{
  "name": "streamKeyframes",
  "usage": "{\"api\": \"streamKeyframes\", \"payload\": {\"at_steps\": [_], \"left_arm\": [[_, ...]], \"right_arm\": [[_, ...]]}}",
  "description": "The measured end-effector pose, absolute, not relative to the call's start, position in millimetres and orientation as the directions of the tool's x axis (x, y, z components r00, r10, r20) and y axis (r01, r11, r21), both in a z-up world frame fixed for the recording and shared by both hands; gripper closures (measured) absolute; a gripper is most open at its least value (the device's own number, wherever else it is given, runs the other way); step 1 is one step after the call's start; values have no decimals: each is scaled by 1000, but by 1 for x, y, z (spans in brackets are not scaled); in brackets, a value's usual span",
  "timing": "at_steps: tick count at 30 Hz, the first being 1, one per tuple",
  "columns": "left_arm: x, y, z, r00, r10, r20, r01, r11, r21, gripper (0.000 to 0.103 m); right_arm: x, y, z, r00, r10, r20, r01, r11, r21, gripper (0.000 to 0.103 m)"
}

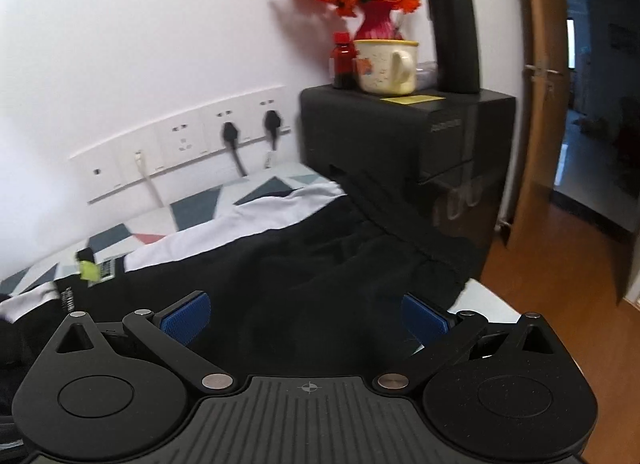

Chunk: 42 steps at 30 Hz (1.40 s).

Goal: Fold clothes

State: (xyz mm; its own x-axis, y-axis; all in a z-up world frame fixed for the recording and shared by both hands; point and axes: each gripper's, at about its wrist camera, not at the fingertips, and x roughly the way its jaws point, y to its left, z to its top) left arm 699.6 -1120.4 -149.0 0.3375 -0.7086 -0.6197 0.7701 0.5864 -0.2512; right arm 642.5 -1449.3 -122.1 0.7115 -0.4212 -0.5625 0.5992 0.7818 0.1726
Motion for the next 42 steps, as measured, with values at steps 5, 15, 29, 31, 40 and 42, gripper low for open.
{"api": "streamKeyframes", "payload": {"at_steps": [5,15,29,31,40,42], "left_arm": [[689,-1072,-125,344,-708,-617,755,599,-266,32],[691,-975,-145,513,-532,-674,435,838,-330,30],[679,-930,-173,542,-425,-725,416,885,-207,30],[675,-935,-175,549,-430,-716,459,872,-171,30],[678,-947,-184,577,-440,-688,485,863,-145,63],[680,-943,-183,582,-440,-684,468,869,-161,73]], "right_arm": [[668,-1430,-119,784,-265,-561,433,881,189,1],[697,-1331,-143,756,-37,-654,18,999,-35,1],[716,-1282,-139,736,55,-675,-274,936,-222,1],[713,-1275,-139,733,91,-674,-299,933,-199,1],[734,-1218,-142,700,195,-687,-432,882,-190,1],[742,-1212,-153,673,170,-719,-445,871,-211,1]]}}
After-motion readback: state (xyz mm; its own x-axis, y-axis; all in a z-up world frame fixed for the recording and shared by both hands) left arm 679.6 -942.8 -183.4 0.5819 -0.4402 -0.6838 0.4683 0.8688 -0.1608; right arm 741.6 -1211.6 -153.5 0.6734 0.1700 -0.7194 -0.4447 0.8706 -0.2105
